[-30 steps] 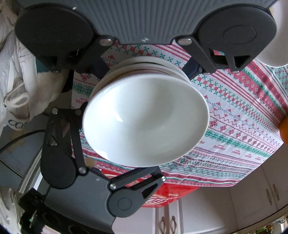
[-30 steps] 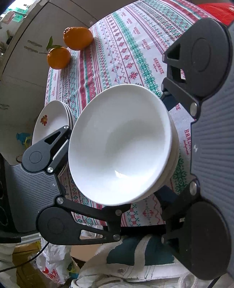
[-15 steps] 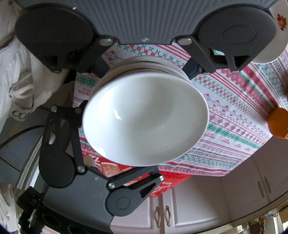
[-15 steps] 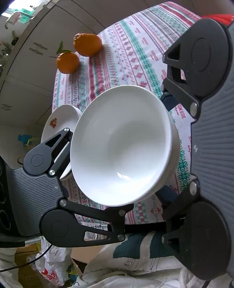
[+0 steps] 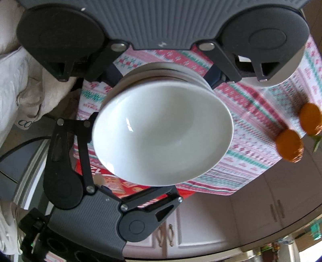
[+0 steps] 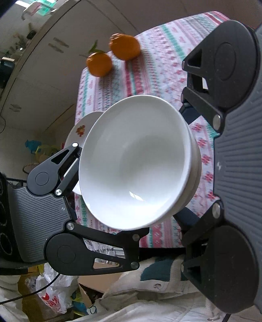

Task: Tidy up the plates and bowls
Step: 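Lift the bowl stack with both tools and carry it over the plate stack, then lower the bowls onto the plate stack and open both tools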

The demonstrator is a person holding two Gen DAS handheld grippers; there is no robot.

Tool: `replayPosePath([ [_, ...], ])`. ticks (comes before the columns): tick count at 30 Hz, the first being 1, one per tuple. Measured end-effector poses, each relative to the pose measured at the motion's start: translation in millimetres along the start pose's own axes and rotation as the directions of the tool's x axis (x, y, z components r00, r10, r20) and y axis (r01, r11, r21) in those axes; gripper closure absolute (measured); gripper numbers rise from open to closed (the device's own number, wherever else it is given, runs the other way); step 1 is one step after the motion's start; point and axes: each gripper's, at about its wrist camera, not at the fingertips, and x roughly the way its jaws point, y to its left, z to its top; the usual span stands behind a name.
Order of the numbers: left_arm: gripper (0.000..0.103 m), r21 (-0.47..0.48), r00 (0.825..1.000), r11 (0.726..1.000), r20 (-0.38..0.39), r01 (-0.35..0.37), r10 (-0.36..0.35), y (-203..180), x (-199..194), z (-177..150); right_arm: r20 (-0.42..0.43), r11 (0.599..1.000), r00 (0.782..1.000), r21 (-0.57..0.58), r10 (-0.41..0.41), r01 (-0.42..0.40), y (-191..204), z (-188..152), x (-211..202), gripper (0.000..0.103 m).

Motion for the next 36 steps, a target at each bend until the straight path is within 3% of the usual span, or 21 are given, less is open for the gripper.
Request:
replayPosePath([
  [17,0.019,-0.130,0.983,0.974,-0.041,-0.185,0.182,59,-55,-57,0.061,0.980,0.995,-0.186,0.079,-0.066,-22,97,64,0.013],
  [36,0.019,-0.211,0.985,0.962,-0.052,-0.173,0.166,101,-40,-84,0.016,0.984,0.995,-0.149,0.102,-0.098,-44,113,107,0.014],
])
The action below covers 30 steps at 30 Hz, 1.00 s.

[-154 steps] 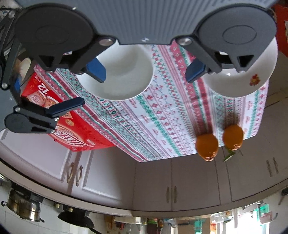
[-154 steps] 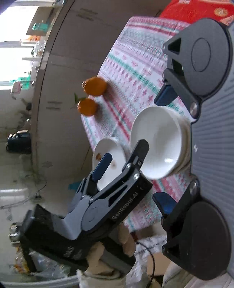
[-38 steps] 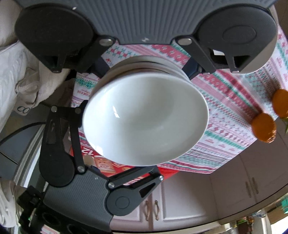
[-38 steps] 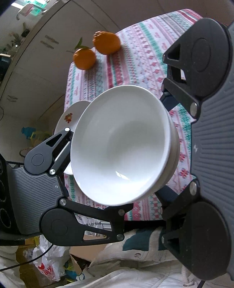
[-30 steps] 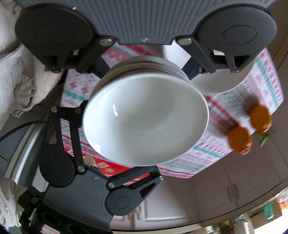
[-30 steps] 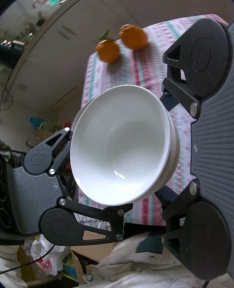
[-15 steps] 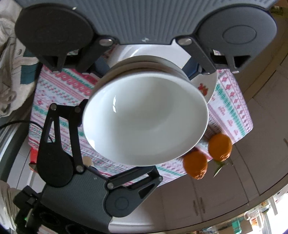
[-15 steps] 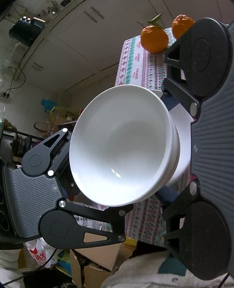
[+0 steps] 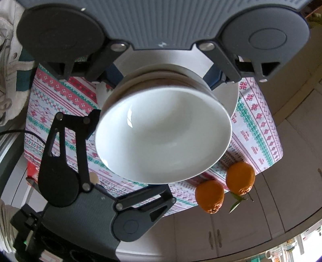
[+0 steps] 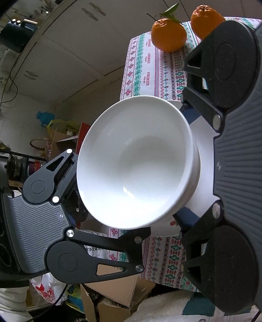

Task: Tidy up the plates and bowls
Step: 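Lower the bowls onto the plate stack and open both tools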

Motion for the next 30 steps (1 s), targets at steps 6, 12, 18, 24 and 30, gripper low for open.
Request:
replayPosePath([
  [6,0.019,-0.016,1.000,1.000,-0.003,0.005,-0.005,6,3,-2,-0.002,1.000,1.000,0.013,0.007,-0.007,-1,1,2,0.014],
  [12,0.019,-0.035,1.000,0.999,-0.001,0.017,-0.017,10,5,-6,-0.011,0.999,1.000,0.026,0.019,-0.019,-3,1,6,0.014],
  [18,0.019,-0.040,1.000,0.999,0.012,0.019,-0.019,11,5,-8,-0.010,0.999,1.000,0.038,0.028,-0.028,-10,0,8,0.013],
  [24,0.018,-0.040,1.000,0.999,0.022,-0.016,0.017,4,4,-10,0.005,0.999,1.000,0.050,0.020,-0.020,-7,-3,7,0.009],
  [30,0.008,-0.069,0.993,0.991,0.035,-0.114,0.117,-4,-4,-18,0.016,0.997,0.999,0.071,-0.030,0.029,-1,-9,-1,0.000],
])
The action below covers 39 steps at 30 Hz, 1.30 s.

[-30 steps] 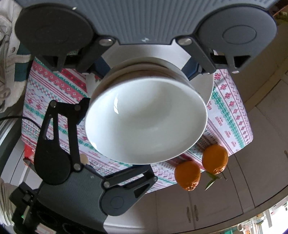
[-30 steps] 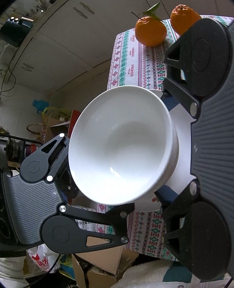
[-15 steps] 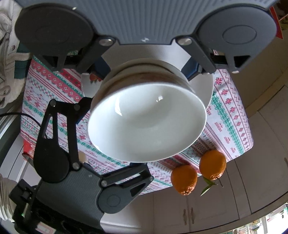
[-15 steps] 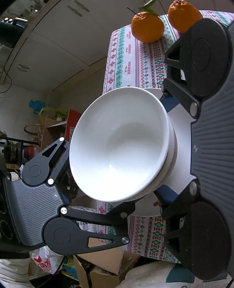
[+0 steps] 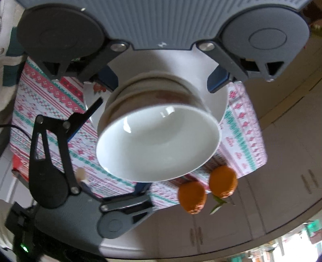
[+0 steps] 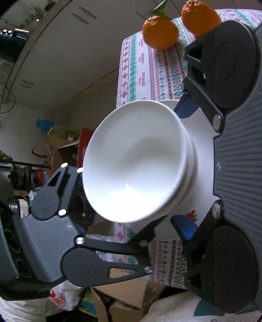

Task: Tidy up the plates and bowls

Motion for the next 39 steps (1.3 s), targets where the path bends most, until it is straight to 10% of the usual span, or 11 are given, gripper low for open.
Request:
replayPosePath([
  [9,0.002,-0.161,0.965,0.965,0.128,-0.206,0.227,-29,-52,-22,-0.014,0.953,0.967,0.168,-0.253,0.251,27,-31,-39,0.000],
  [14,0.001,-0.376,0.825,0.832,0.237,-0.408,0.513,-63,-79,-28,-0.030,0.792,0.910,0.481,-0.414,0.376,48,-53,-61,0.000],
  [16,0.001,-0.442,0.806,0.805,0.253,-0.396,0.535,-73,-84,-29,-0.059,0.688,0.875,0.594,-0.480,0.417,58,-61,-67,0.000],
  [20,0.001,-0.544,0.828,0.760,0.194,-0.355,0.526,-93,-86,-25,-0.145,0.483,0.801,0.730,-0.581,0.483,85,-75,-81,0.000],
  [24,0.001,-0.591,0.832,0.709,0.112,-0.384,0.544,-115,-85,-27,-0.167,0.373,0.785,0.808,-0.596,0.455,111,-88,-94,0.000],
  [31,0.001,-0.564,0.842,0.711,0.051,-0.420,0.538,-152,-89,-24,-0.184,0.302,0.729,0.823,-0.660,0.481,153,-87,-114,0.000],
  [39,0.001,-0.575,0.815,0.690,0.068,-0.439,0.576,-164,-105,-17,-0.172,0.293,0.671,0.802,-0.721,0.521,170,-73,-128,0.000],
])
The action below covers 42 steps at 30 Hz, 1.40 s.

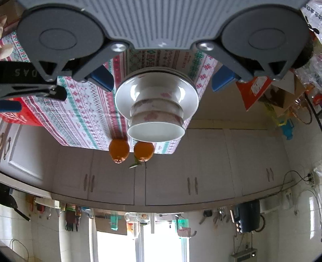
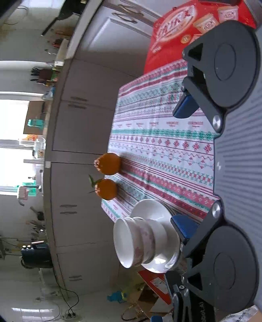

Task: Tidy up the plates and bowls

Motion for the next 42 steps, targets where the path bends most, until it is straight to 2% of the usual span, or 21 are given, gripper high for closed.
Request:
replayPosePath([
  [11,0.001,-0.033,0.999,0.999,-0.005,-0.041,0.040,7,3,1,0.012,1.000,1.000,-0.020,-0.010,0.011,12,5,3,0.000],
  [42,0.001,-0.045,0.998,0.997,-0.009,-0.057,0.056,7,5,4,0.021,1.000,1.000,-0.010,-0.013,0.014,12,6,5,0.000],
])
